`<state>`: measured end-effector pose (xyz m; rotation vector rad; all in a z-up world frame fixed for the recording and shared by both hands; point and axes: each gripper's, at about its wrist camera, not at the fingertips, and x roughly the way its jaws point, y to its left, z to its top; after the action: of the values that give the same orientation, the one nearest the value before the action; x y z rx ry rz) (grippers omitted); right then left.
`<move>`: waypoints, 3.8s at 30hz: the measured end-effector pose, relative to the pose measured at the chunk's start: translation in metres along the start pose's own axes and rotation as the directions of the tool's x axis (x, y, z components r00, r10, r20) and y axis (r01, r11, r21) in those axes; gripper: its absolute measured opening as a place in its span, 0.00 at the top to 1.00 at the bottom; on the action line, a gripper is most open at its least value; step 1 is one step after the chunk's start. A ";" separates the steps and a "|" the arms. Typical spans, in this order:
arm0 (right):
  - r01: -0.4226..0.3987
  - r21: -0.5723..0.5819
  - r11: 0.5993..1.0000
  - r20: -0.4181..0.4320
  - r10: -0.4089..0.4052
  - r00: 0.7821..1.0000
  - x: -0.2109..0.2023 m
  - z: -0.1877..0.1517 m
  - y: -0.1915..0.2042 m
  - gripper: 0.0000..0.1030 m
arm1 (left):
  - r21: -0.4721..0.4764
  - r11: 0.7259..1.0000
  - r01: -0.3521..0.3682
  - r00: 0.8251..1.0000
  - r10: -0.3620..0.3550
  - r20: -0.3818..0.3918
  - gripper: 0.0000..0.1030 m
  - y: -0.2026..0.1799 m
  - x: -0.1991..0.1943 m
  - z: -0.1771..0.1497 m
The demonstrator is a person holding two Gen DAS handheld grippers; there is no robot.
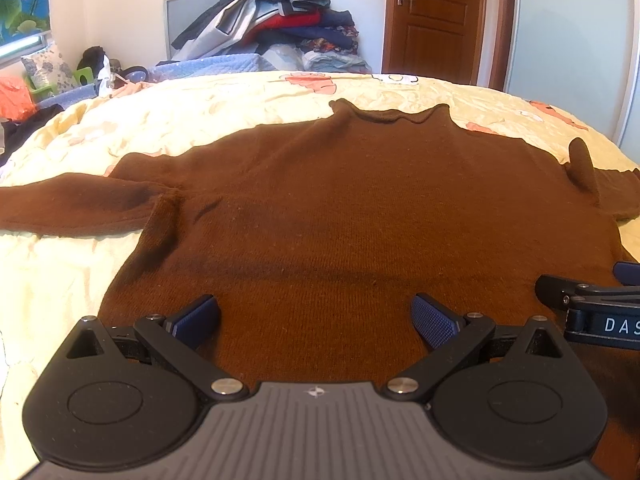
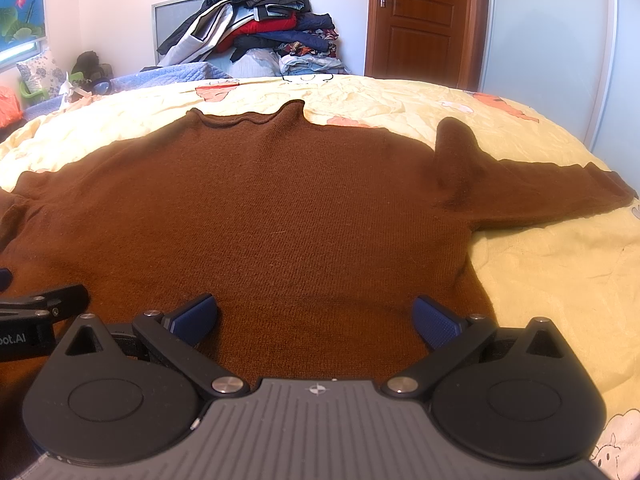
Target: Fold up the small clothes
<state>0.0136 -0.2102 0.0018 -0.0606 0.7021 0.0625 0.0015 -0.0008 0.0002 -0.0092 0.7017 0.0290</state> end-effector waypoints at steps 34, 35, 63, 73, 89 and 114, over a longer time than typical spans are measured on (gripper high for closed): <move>0.000 -0.002 1.000 0.000 0.000 1.000 0.000 0.000 0.000 0.00 | -0.002 1.000 -0.003 1.000 0.003 0.000 0.00 -0.001 0.000 0.000; 0.000 -0.002 1.000 0.000 0.000 1.000 0.000 0.000 0.000 0.00 | -0.002 1.000 -0.003 1.000 0.003 0.000 0.00 -0.002 0.000 0.000; -0.050 -0.038 0.998 -0.036 0.049 0.998 -0.002 0.005 -0.004 0.00 | -0.002 1.000 -0.003 1.000 0.003 0.000 0.00 -0.001 0.000 0.000; -0.296 0.493 0.818 0.272 0.179 0.946 -0.024 0.055 -0.241 0.00 | -0.002 1.000 0.000 1.000 0.000 0.000 0.00 -0.001 0.000 0.000; -0.076 0.844 0.531 0.158 -0.110 0.981 0.081 0.071 -0.431 0.51 | -0.003 1.000 0.000 1.000 0.000 0.001 0.00 -0.001 0.000 0.000; -0.646 0.314 0.696 0.233 0.604 0.763 -0.007 0.068 -0.049 0.17 | -0.069 0.996 0.054 0.998 -0.053 0.014 0.00 0.018 -0.004 0.005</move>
<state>0.0559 -0.2542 0.0601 0.5653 0.5834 0.5903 0.0012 0.0167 0.0062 -0.0942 0.6877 0.0021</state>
